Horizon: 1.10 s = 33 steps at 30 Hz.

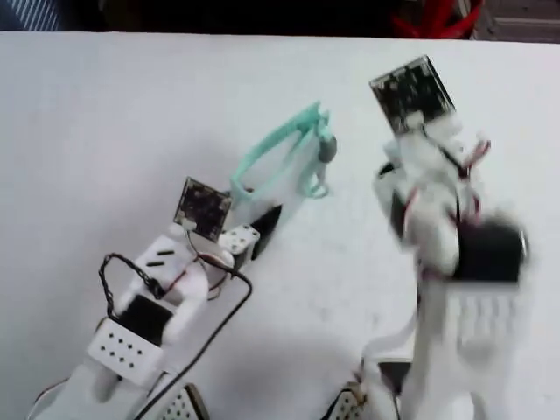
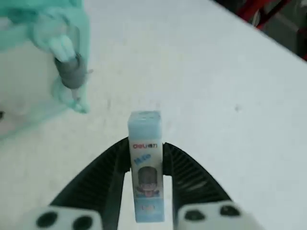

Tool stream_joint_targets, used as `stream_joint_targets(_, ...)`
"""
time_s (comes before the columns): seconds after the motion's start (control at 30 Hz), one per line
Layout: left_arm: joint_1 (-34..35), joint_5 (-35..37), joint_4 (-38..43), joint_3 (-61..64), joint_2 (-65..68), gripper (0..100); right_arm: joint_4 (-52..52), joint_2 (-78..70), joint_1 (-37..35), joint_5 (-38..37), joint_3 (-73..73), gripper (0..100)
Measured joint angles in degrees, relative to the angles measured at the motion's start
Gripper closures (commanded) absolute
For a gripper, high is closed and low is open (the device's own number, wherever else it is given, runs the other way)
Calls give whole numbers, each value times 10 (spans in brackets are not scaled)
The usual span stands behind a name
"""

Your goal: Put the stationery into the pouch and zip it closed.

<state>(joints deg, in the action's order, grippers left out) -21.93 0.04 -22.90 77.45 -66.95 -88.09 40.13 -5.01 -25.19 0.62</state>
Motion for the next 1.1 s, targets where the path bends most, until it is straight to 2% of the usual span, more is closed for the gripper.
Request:
stream_joint_targets(0.23, 0, 0, 0, 0, 0, 779, 25, 34, -214, 118, -112, 981)
stream_joint_targets(0.33, 0, 0, 0, 0, 0, 779, 76, 12, -271, 154, -132, 981)
stream_joint_targets(0.47, 0, 0, 0, 0, 0, 779, 135, -35, -282, 185, -135, 981)
stream_joint_targets(0.67, 2, 0, 0, 0, 0, 779, 163, -98, -285, 195, -105, 981)
stream_joint_targets(1.1, 4, 0, 0, 0, 0, 779, 294, -99, -273, 195, 62, 981)
